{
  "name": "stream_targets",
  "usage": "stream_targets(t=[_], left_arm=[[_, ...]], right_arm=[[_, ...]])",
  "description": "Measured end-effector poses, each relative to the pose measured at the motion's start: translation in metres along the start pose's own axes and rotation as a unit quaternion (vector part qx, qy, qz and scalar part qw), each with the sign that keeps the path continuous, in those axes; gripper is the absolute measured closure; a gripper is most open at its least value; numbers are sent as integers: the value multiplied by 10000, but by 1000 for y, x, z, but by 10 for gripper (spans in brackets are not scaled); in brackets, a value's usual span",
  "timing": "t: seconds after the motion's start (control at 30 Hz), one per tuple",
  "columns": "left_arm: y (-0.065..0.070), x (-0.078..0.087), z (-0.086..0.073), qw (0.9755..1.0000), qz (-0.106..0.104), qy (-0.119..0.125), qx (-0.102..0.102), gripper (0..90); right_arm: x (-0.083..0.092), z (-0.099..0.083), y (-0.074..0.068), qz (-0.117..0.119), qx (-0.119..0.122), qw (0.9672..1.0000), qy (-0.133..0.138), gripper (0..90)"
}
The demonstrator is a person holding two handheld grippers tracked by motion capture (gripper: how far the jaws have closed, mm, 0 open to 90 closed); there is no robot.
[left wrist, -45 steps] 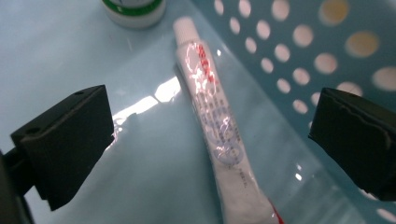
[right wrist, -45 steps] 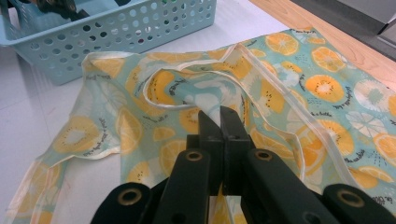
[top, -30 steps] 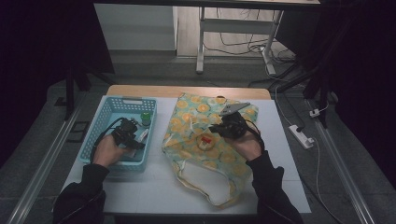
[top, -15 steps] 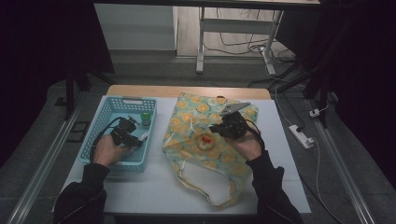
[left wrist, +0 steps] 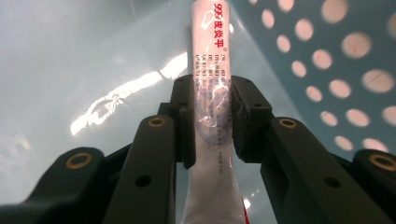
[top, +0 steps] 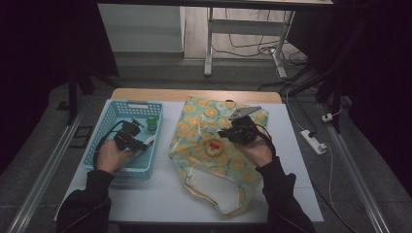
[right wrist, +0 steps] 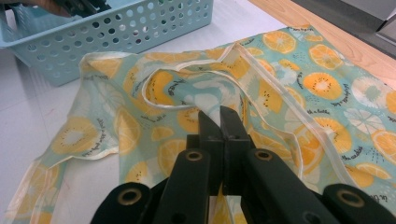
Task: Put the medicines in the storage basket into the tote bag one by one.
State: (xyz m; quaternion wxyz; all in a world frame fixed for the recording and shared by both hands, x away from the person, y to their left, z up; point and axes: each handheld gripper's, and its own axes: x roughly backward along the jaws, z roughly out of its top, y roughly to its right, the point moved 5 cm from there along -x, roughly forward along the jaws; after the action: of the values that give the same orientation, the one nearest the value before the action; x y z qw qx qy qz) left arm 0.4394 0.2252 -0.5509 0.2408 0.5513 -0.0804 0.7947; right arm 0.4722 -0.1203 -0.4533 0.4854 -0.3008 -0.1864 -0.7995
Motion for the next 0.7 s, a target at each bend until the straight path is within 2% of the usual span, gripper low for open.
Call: stream_targets(t=[0.17,0.3,0.7], left_arm=[[0,9,2,9995,94,280,77,721],[0,18,4,9985,200,497,-58,721],[1,42,5,9958,114,906,-91,723]], right_arm=[[0,1,0,-5,-1,10000,13,889],[0,1,-1,-2,17,10000,16,889],[2,1,-1,-11,34,10000,40,889]])
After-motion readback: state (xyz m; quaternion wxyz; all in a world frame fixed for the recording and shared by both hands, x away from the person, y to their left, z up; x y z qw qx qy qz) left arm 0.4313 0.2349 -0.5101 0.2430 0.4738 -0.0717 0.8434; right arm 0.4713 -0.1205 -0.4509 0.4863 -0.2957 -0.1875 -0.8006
